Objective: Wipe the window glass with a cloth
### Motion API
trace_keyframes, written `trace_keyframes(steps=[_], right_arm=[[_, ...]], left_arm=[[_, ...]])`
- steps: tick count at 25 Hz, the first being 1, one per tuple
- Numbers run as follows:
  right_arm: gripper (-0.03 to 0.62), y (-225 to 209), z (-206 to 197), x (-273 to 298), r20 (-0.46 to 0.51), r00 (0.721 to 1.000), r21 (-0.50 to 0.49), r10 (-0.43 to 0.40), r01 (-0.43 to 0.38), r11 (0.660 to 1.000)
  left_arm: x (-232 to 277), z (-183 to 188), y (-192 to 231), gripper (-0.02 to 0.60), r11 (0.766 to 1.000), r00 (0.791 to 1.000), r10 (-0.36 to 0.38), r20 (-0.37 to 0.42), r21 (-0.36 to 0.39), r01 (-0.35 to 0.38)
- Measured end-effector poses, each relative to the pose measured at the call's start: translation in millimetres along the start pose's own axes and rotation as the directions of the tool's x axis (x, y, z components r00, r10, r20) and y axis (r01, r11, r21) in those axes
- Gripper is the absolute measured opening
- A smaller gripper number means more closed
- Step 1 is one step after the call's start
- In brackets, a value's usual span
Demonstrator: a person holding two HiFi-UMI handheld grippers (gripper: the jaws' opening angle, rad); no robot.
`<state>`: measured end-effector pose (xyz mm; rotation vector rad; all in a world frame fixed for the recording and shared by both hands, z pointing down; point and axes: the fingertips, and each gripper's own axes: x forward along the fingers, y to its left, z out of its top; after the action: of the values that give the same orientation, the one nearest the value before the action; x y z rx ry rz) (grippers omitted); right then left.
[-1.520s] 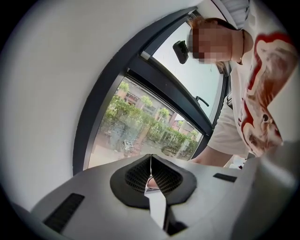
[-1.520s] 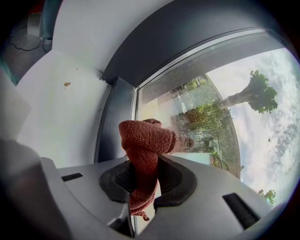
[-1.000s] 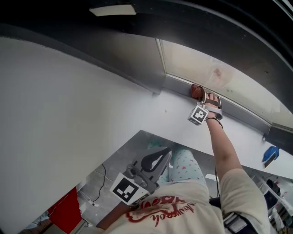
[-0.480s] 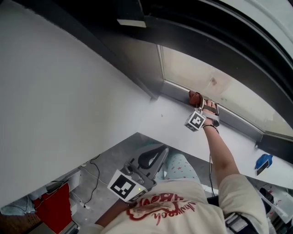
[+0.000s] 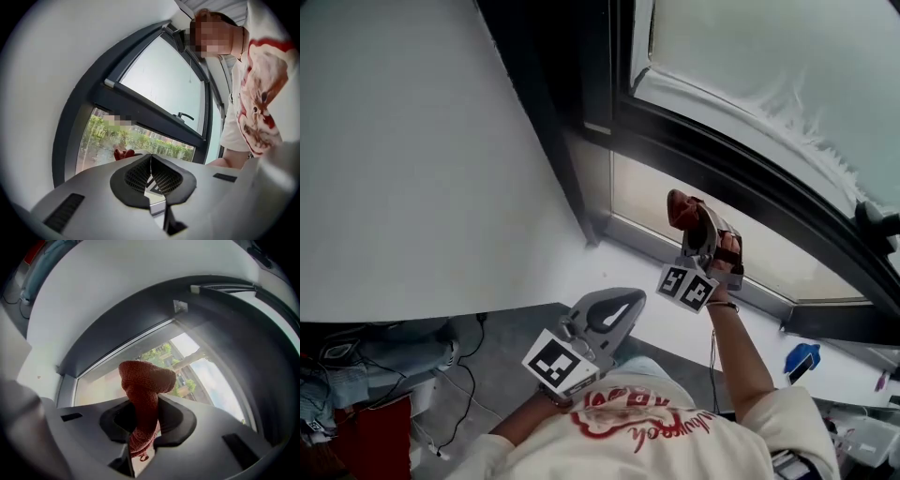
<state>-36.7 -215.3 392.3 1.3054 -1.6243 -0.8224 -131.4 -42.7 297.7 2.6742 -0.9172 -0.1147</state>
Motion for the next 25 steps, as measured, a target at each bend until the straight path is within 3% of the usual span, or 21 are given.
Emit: trace_keyframes(steps=[6, 12, 16, 22, 25], right_arm=[[0.103, -57, 41, 5, -0.027, 0.99, -0.014, -0.138, 0.137, 0.99], [0.107, -72, 64, 9, -0.047, 0.972, -0.076, -0.229, 0.225, 0.971], [0.089, -71, 68, 11, -0.038, 0.965, -0.118, -0.258, 0.252, 0.96], [0.075, -67, 67, 10, -0.006, 0.955, -0.148, -0.297, 0.293, 0.945], [0.075, -67, 66, 10, 0.014, 0.956, -0.138, -0.293, 0.292, 0.946]], left_arm=[[-16, 15, 3, 0.021, 0.99, 0.99, -0.138, -0.032, 0.024, 0.139], [-41, 23, 13, 0.021, 0.972, 0.97, -0.228, -0.082, 0.034, 0.231], [-54, 22, 10, 0.021, 0.954, 0.954, -0.292, -0.063, 0.046, 0.295], [-59, 19, 12, 0.021, 0.963, 0.961, -0.266, -0.076, 0.014, 0.268], [-56, 18, 19, 0.021, 0.976, 0.974, -0.216, -0.074, 0.021, 0.218]])
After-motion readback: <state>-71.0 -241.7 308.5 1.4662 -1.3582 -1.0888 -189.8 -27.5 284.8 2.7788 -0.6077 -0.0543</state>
